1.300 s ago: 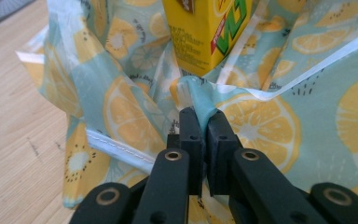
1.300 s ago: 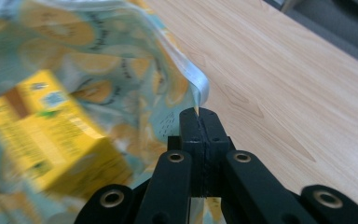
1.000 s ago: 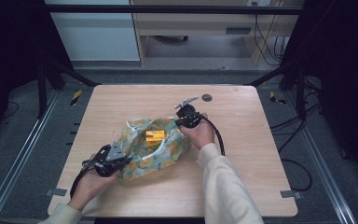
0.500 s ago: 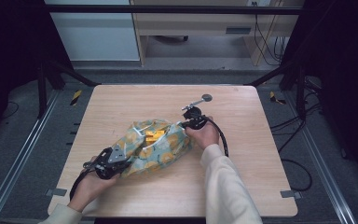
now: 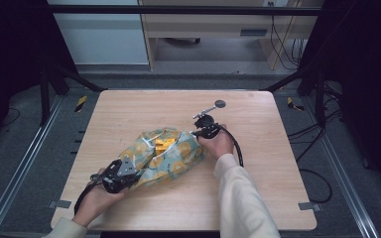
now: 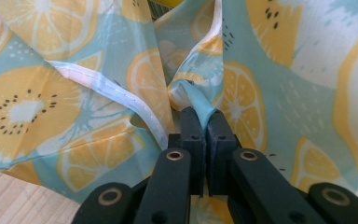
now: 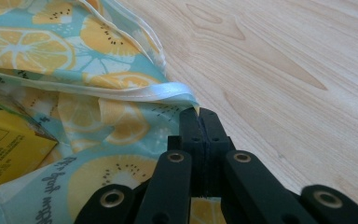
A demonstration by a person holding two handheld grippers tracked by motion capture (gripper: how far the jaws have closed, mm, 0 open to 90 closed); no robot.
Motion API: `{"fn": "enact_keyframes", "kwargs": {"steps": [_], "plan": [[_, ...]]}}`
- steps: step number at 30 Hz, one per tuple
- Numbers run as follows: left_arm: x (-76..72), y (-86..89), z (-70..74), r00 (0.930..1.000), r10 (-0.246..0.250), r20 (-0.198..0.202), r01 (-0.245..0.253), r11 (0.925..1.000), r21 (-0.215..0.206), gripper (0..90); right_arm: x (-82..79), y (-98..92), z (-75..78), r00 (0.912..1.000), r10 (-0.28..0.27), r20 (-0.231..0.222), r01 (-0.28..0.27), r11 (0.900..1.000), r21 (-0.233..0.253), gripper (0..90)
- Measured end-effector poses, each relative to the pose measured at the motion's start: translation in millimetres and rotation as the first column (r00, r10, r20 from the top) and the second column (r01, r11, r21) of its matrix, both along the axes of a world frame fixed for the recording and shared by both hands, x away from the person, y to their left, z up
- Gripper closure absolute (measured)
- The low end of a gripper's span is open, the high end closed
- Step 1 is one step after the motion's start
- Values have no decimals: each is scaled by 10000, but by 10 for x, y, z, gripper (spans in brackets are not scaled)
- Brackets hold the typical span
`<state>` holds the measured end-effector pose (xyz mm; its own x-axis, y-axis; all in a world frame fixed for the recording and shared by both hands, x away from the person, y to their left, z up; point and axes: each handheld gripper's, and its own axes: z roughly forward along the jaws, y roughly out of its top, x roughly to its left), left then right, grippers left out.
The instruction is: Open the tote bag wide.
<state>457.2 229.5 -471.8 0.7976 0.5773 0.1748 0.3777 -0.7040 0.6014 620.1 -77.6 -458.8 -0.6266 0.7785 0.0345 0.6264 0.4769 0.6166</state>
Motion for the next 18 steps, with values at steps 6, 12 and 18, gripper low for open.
{"fn": "enact_keyframes", "kwargs": {"steps": [6, 12, 18], "plan": [[-14, -2, -2, 10000, -45, 6, 45, 10000, -6, 878, -7, -13, -9, 10000, 66, -63, -67, 10000, -43, 895], [-19, 4, -14, 10000, -28, -38, 28, 10000, 29, 864, -14, -30, -8, 10000, -1, -49, 1, 10000, -89, 849], [-30, 36, 10, 9995, 146, 293, -139, 9996, -240, 778, -58, -133, 125, 9991, -330, 267, 328, 9994, 78, 618]]}}
